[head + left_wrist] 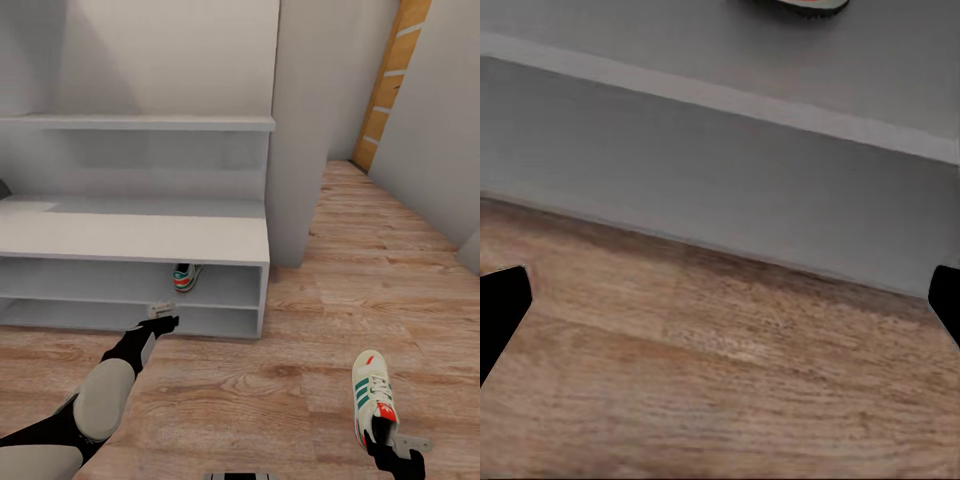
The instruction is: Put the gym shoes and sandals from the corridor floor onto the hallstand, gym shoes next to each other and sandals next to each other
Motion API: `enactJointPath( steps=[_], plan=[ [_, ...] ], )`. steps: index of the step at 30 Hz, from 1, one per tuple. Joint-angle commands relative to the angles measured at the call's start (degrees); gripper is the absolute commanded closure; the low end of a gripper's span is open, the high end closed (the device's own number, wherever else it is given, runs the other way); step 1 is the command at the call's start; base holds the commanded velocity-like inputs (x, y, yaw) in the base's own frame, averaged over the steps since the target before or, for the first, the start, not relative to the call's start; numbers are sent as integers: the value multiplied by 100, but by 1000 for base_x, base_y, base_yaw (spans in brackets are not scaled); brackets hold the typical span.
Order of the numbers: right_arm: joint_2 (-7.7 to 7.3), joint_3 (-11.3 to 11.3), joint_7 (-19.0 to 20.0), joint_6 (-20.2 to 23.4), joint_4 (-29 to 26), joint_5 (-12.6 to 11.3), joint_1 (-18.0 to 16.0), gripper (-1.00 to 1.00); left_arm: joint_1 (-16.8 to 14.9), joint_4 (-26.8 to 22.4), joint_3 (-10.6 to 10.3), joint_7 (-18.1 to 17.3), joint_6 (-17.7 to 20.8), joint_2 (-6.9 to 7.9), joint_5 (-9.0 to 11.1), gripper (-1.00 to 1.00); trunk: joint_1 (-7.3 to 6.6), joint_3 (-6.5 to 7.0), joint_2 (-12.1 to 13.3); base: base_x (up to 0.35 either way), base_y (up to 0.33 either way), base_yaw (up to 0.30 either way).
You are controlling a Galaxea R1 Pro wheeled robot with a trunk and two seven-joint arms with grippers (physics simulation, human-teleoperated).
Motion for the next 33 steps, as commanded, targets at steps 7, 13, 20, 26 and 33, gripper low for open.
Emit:
enactJointPath(
  steps=[7,13,20,26,33],
  plan=[
    [4,-50,32,-21,11,40,-4,100,699,-39,76,-303,-566,265,-27,-100,-4,-4,-2,-182,262,0],
    [8,-46,29,-21,35,50,-4,100,1380,-39,83,-439,-1295,400,-27,-100,-4,-4,-2,-37,297,0],
    [1,-45,23,-21,46,56,-4,100,2298,-40,97,-515,-2053,586,-17,-100,-4,-4,-2,21,319,0],
    [4,-45,20,-21,47,45,-4,100,2793,-27,119,-727,-2471,776,-6,-100,-4,-4,-2,104,335,0],
    [11,-48,7,-21,49,38,-4,100,3140,47,130,-794,-2640,947,128,-100,-4,-4,-2,137,336,0]
  ],
)
